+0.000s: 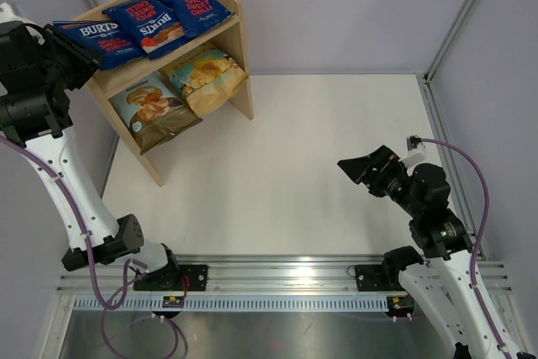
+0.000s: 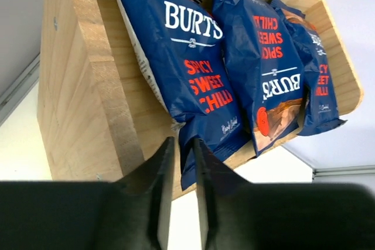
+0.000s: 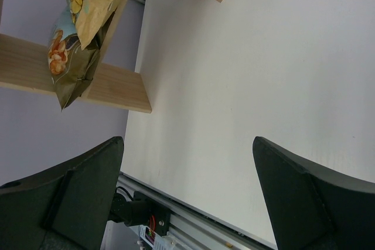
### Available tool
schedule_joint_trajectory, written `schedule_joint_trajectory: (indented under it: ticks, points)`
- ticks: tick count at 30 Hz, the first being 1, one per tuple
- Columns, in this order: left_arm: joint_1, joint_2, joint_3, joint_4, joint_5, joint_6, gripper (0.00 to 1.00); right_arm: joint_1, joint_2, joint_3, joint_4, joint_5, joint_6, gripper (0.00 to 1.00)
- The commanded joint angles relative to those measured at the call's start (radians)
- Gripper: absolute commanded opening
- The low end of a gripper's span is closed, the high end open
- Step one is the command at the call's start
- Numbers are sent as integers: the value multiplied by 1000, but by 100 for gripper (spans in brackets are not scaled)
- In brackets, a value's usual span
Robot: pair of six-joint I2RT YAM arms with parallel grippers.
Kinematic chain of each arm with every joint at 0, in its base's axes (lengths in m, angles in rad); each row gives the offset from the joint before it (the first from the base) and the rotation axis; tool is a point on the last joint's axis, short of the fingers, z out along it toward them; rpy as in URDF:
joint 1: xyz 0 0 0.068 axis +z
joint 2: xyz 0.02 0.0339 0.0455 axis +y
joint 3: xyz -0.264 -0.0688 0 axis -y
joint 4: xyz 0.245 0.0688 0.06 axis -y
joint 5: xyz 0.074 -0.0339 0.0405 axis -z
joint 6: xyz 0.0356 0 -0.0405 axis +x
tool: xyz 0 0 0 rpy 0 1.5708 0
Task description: Place and organize the chips bags onto the shelf
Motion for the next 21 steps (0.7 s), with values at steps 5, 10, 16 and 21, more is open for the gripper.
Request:
schedule_joint_trajectory:
  ticks: [5,10,16,21]
  points:
    - [7,-110,83,-9,-165,13,50,0,-2,15,21,1,-32,99]
    - [8,-177,117,-27,-264,26,68,-2,14,37,-4,2,-75,99]
    - [8,-374,-209,85,-65,110,99,-2,32,146,-112,100,-258,100]
    - [7,-605,-556,163,18,185,99,0,53,270,-235,246,-407,99]
